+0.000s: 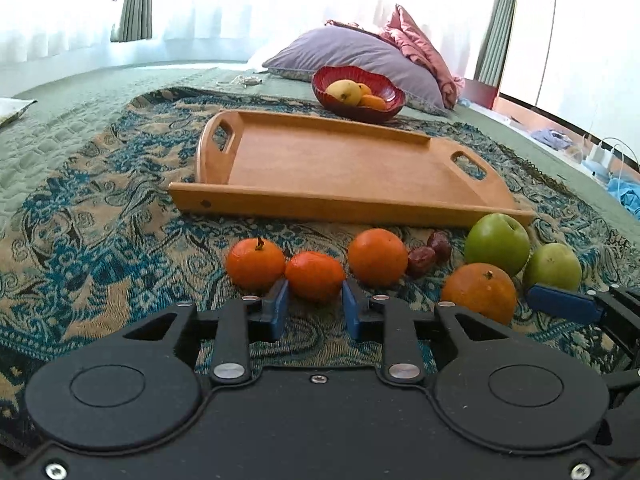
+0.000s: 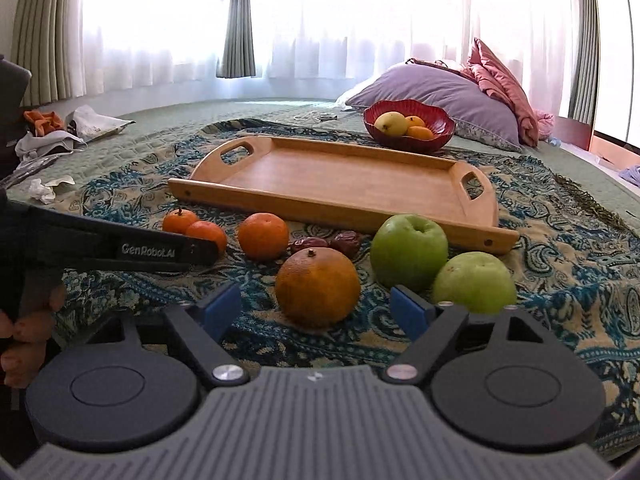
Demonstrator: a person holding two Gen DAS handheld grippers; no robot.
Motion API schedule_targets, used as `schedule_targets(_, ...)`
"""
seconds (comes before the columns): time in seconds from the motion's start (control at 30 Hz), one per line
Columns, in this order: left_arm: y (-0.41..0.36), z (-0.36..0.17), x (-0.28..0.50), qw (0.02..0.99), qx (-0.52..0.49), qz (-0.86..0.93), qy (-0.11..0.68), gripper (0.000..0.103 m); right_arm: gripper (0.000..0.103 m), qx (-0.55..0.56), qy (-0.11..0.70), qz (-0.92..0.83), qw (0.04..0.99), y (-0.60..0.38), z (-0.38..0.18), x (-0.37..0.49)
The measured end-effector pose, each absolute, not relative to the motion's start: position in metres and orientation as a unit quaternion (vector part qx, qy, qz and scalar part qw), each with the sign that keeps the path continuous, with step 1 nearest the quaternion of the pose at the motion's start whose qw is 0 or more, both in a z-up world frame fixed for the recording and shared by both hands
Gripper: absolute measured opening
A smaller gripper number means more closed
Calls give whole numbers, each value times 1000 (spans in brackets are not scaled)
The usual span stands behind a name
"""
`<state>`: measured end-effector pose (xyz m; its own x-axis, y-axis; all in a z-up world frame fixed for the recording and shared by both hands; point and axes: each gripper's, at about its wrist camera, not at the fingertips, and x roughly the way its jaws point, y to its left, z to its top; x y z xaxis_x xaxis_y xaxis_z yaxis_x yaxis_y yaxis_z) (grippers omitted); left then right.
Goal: Organize fruits
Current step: 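Grasp a small tangerine with the left tool while the right tool grasps the large orange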
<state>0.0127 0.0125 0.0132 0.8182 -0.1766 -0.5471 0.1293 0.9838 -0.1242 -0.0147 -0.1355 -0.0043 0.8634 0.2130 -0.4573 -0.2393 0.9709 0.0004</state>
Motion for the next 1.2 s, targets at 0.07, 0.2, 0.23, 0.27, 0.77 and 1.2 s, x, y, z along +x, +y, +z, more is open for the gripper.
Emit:
schedule_targets(0.07, 11, 13, 15, 954, -34, -80, 287, 29, 84, -27, 231, 118, 965, -135, -5, -14)
schedule_targets(0.2, 9, 12, 18, 955, -32, -85, 281, 36, 73, -26, 224, 112, 968, -134, -5, -14)
schedule_targets(0.23, 9, 12, 19, 956, -34, -88, 278, 39, 71, -26, 223, 111, 968, -135, -5, -13)
schedule_targets(0.27, 9, 12, 20, 956, -36, -89, 276, 41, 68, -25, 221, 112, 969, -135, -4, -13)
schedule_targets(0.77, 7, 14, 32, 961, -34, -93, 259, 31, 61, -31, 210, 110, 971, -136, -4, -9)
schedule_targets(1.2, 4, 5, 16, 961, -13, -100, 257, 32, 59, -31, 212, 110, 971, -131, -6, -4)
